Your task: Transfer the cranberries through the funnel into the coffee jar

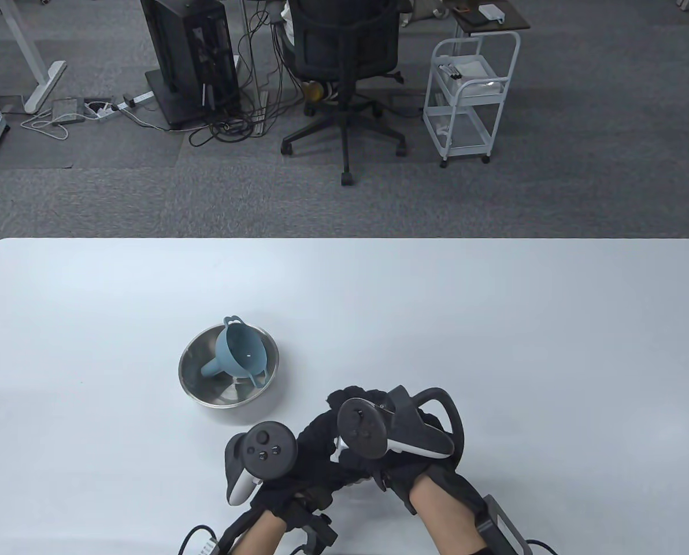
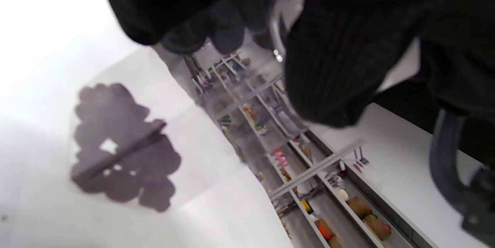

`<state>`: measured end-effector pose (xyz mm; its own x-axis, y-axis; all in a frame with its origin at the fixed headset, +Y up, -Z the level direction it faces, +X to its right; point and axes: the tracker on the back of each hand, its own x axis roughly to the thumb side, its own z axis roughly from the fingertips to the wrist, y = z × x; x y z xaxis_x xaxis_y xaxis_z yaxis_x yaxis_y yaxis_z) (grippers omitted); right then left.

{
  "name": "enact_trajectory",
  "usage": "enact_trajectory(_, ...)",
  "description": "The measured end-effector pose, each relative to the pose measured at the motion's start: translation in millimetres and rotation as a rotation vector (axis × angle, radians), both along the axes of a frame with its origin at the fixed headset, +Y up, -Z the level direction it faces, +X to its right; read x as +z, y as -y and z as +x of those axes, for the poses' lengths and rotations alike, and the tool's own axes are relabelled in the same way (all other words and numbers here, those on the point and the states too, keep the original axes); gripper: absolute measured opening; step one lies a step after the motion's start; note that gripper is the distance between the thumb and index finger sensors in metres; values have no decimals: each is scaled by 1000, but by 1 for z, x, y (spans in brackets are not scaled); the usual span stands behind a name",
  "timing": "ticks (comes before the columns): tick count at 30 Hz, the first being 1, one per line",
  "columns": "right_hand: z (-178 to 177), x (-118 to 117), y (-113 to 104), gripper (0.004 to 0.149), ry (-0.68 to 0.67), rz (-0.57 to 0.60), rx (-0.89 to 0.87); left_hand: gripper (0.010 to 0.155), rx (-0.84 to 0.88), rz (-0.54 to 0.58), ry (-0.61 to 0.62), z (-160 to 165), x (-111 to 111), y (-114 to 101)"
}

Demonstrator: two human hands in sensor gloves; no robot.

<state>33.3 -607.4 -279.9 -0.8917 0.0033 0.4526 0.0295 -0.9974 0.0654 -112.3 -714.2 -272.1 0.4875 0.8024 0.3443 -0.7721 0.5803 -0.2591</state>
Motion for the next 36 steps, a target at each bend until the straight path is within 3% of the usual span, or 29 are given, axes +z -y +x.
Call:
enact_trajectory(6, 0, -5, 6, 94, 175, 57, 31, 91, -14, 52, -22, 2, 3, -3)
enact_trajectory(10, 1, -6, 7, 94, 200, 59, 50, 91, 3, 21, 17, 2, 1, 0)
enact_trajectory(15, 17, -6, -11, 90, 141, -101, -104, 90, 7, 12, 30, 2, 1, 0)
enact_trajectory(17, 23, -7, -15, 88, 57, -228, -153, 90, 16, 8, 34, 1, 0, 1)
enact_trajectory(20, 29, -6, -12, 90, 47, -378, -124, 90, 30, 5, 38, 0, 0, 1)
enact_trajectory(26, 26, -7, -9, 84, 15, -264, -69, 92, 39, 15, 36, 1, 1, -1)
enact_trajectory(36, 17, -8, -10, 96, 158, -102, 38, 95, 10, 60, -2, 1, 3, -2)
